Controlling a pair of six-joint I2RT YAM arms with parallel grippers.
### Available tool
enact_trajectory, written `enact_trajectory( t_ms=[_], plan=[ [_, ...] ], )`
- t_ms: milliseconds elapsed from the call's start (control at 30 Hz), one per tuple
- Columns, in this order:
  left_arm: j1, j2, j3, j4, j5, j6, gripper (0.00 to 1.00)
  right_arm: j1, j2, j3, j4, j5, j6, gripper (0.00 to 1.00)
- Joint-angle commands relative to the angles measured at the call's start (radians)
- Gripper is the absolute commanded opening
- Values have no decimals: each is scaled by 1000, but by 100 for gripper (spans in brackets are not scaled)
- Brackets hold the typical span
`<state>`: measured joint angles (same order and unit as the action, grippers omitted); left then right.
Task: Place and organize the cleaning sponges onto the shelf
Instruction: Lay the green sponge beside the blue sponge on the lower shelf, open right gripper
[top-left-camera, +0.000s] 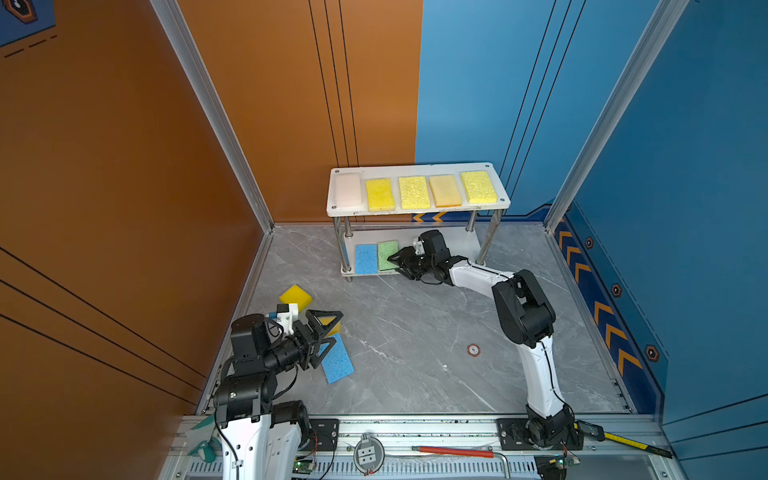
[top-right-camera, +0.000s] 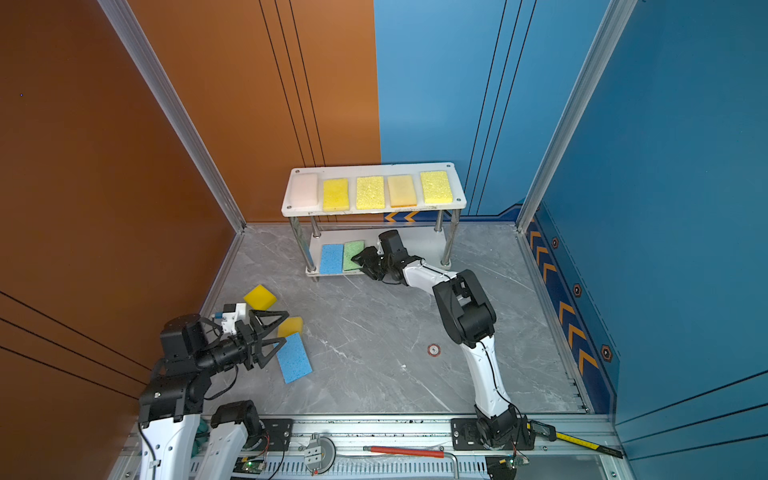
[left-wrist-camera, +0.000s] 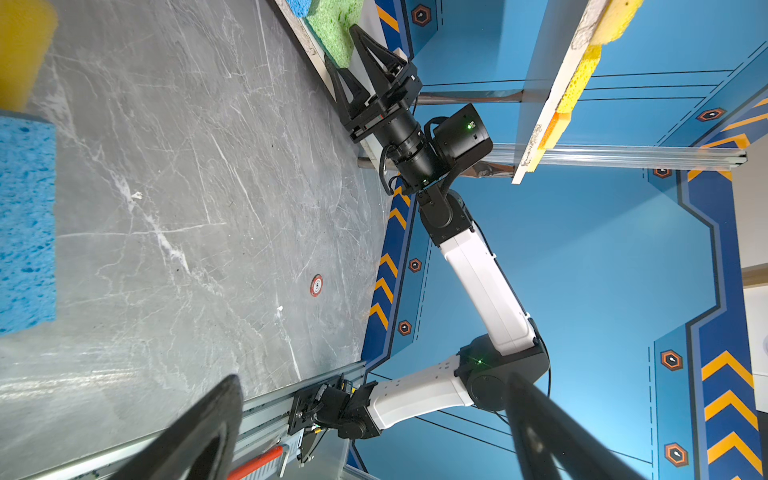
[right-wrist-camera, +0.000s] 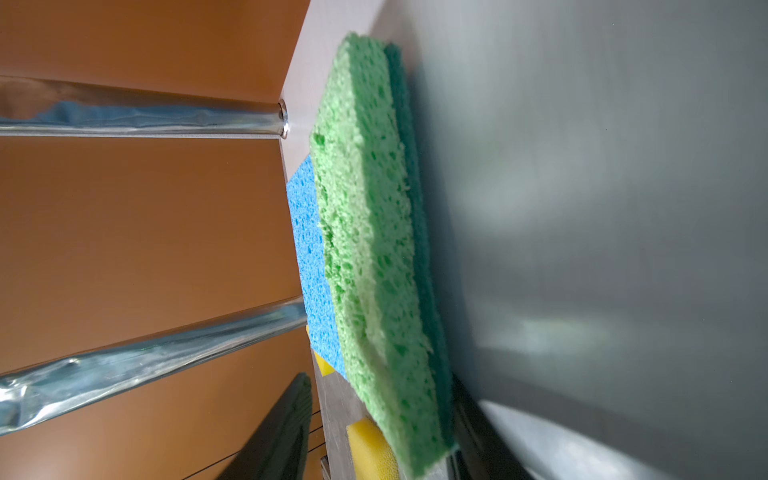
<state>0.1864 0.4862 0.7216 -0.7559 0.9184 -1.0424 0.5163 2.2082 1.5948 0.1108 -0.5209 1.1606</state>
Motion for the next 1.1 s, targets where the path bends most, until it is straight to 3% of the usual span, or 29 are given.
enact_trajectory(
  t_ms=[0, 367, 800, 1067],
  plan=[
    [10, 3, -1, -11, 22, 26, 98, -6, -40, -13, -112, 51, -23, 55],
    [15, 2, 0, -11, 33, 30, 98, 15, -30, 48, -272, 95, -132, 67],
    [25, 0, -7, -11, 49, 33, 98, 48, 41, 195, -523, 188, -333, 68],
    [36, 9, -10, -11, 59, 44, 98, 78, 93, 366, -720, 288, -492, 68]
  ],
)
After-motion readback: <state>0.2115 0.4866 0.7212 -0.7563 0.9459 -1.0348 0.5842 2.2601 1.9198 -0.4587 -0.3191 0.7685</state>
